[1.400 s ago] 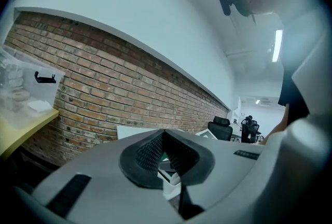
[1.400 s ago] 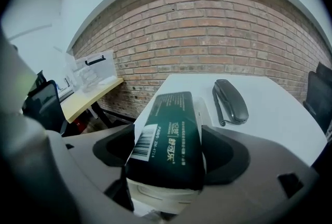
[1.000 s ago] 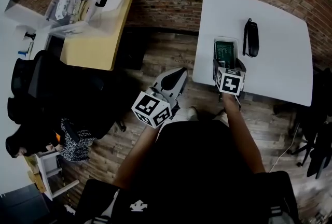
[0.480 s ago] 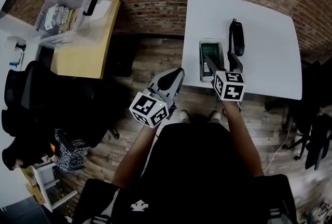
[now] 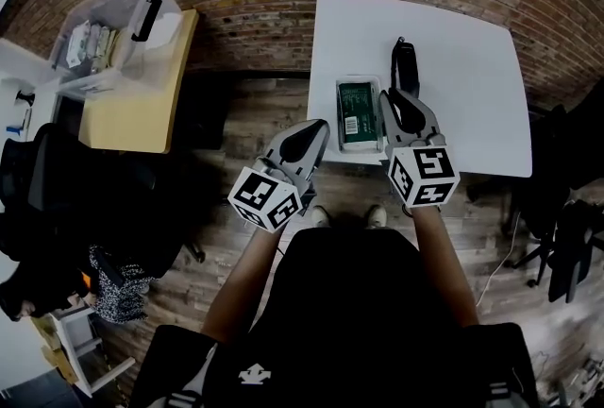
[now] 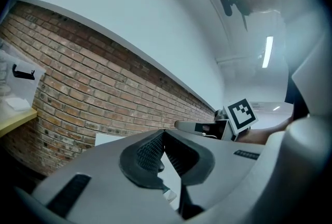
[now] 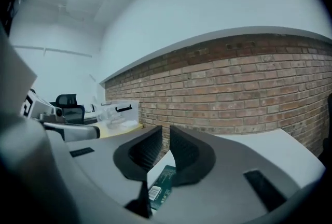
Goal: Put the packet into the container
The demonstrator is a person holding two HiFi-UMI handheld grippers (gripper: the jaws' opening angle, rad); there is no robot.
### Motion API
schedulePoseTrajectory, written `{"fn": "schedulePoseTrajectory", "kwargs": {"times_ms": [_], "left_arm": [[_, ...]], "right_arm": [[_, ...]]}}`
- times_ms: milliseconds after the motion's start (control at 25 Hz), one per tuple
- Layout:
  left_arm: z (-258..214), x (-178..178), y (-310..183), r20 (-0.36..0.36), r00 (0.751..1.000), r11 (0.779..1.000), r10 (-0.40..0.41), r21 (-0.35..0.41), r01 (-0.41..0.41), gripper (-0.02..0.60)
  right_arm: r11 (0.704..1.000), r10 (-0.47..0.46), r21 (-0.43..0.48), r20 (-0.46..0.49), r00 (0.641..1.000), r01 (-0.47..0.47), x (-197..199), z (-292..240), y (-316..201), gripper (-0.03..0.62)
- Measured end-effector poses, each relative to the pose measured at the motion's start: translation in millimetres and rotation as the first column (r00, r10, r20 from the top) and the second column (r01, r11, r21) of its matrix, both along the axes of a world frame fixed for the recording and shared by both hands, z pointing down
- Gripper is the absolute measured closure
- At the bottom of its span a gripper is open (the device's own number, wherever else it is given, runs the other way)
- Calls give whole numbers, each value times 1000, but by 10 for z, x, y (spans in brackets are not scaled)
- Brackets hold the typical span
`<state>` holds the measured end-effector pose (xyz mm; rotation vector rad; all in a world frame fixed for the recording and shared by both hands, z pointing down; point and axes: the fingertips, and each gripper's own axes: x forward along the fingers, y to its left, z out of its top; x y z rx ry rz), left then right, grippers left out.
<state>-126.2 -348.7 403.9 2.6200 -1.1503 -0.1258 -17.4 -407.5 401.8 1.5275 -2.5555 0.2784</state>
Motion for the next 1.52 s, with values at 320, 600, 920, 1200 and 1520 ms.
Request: {"fn": "schedulePoseTrajectory", "kwargs": {"times_ms": [320,600,920,1200,1520], "left_arm": [[-176,272,-100,-4,1000,999,10,46,-10,575],[-183,453,-123,64,998,997,17,70,-21,575],[-147,526,-168,81,997,998,8,65,-13,575],[-138,553,-178,82,997,998,-4,60,-1,575],[-144,580,-198,83,996,998,-11,60,6,575]], "right_arm": [[989,-108,100,34,994,104,19,-364,195,589],[983,-152,105,19,988,150,42,-347,243,589],[980,-170,113,19,985,166,98,-352,236,589],[974,-189,128,24,982,185,83,-367,232,589],[971,-213,119,33,977,207,83,-348,236,589]]}}
